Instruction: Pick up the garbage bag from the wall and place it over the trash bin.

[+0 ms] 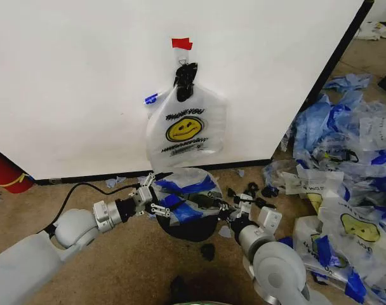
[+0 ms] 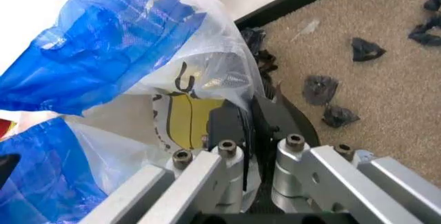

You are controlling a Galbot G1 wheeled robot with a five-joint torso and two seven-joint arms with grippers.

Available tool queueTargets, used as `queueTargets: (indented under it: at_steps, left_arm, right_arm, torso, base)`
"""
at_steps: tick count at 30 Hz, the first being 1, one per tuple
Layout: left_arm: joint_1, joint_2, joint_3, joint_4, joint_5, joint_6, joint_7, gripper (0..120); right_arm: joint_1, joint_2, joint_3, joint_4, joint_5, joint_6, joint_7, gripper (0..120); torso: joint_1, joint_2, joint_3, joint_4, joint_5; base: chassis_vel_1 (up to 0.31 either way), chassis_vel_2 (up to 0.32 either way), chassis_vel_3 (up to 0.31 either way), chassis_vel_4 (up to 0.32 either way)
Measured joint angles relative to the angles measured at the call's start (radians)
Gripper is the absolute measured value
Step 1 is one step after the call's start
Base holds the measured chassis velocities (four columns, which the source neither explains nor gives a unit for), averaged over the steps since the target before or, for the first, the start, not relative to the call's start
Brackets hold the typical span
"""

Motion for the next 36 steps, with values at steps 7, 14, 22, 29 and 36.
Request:
queueTargets:
  at_steps: [7, 14, 22, 29, 36]
  left_arm:
    - [-0.010, -0.010, 0.013, 0.006, 0.018, -0.004, -0.015, 81]
    - [-0.020, -0.010, 0.023, 0.003, 0.025, 0.001, -0.017, 57]
    - [-0.021, -0.019, 0.029, 0.018, 0.032, 0.002, -0.016, 31]
    - [-0.020, -0.023, 0.032, 0.025, 0.042, -0.001, -0.013, 5]
    - [-0.011, -0.024, 0.026, 0.029, 0.046, -0.006, -0.011, 0]
  right_arm:
    - [0.006, 0.005, -0.010, -0.009, -0.003, -0.001, 0.002, 0]
    - [0.017, 0.007, -0.013, -0.017, -0.003, -0.002, 0.002, 0]
    - [0.015, 0.007, -0.014, -0.018, -0.002, -0.002, 0.003, 0]
    - [0.014, 0.001, -0.016, -0.013, -0.001, -0.002, 0.003, 0]
    - [0.017, -0.022, -0.022, -0.014, 0.000, -0.002, 0.002, 0]
  torso:
    - [0.000, 0.000, 0.000, 0.0000, -0.0001]
    - [0.000, 0.000, 0.000, 0.0000, 0.0000]
    - [0.000, 0.000, 0.000, 0.0000, 0.0000]
    - [0.000, 0.000, 0.000, 0.0000, 0.0000]
    - [0.000, 0.000, 0.000, 0.0000, 0.0000]
  base:
    - [0.000, 0.000, 0.000, 0.000]
    - [0.000, 0.000, 0.000, 0.000]
    - [0.000, 0.000, 0.000, 0.000]
    - [0.000, 0.000, 0.000, 0.000]
    - [0.000, 0.000, 0.000, 0.000]
